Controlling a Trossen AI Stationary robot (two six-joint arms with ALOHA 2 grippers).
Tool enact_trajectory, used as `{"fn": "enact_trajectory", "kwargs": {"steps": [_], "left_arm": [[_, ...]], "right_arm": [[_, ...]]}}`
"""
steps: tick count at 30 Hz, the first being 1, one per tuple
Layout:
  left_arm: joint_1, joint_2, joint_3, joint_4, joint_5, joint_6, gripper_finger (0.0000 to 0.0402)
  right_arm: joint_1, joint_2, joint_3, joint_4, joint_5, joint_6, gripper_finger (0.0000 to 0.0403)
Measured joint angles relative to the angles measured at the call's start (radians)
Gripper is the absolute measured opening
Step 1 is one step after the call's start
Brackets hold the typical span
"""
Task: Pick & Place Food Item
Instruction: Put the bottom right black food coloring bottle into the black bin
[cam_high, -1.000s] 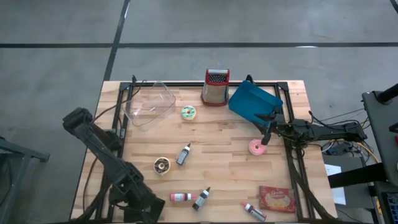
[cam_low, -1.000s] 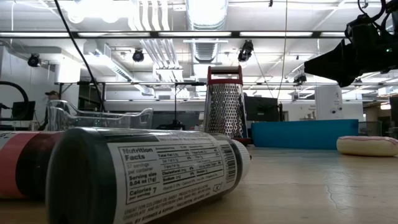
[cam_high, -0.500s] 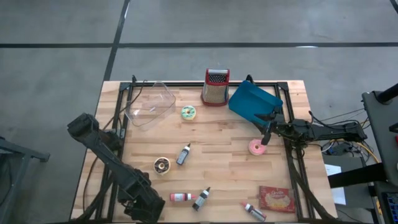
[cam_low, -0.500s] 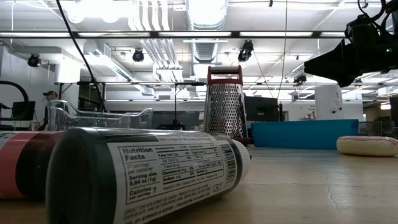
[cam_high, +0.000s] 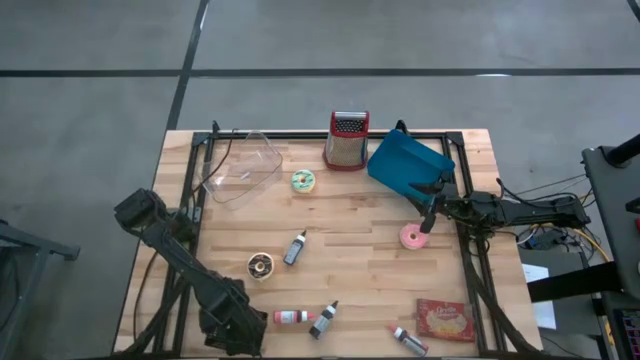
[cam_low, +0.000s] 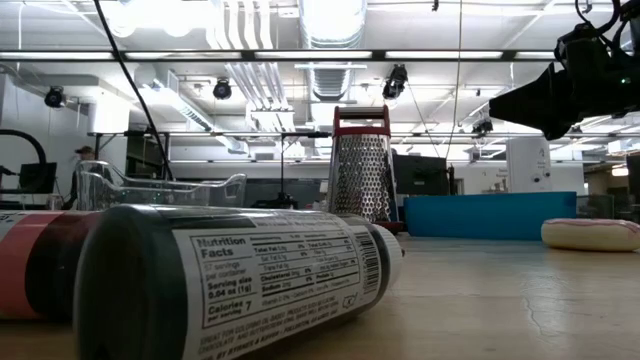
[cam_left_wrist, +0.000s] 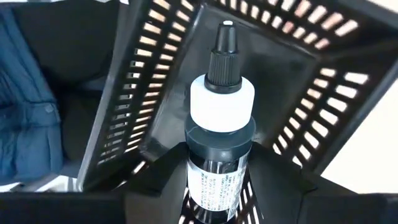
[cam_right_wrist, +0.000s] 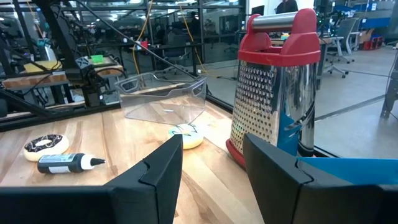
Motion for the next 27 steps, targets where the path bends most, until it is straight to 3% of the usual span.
{"fn": "enact_trajectory", "kwargs": {"steps": [10,27], "left_arm": [[0.0,-0.006,0.023,0.025,0.069,-0.148,0.0165],[0.0,-0.006,0.019,0.007,0.088,-0.22,0.0165]], "right_arm": [[0.0,0.0,0.0,0.0,0.0,0.0,0.0164],[0.0,0.0,0.0,0.0,0.0,0.0,0.0164]]}}
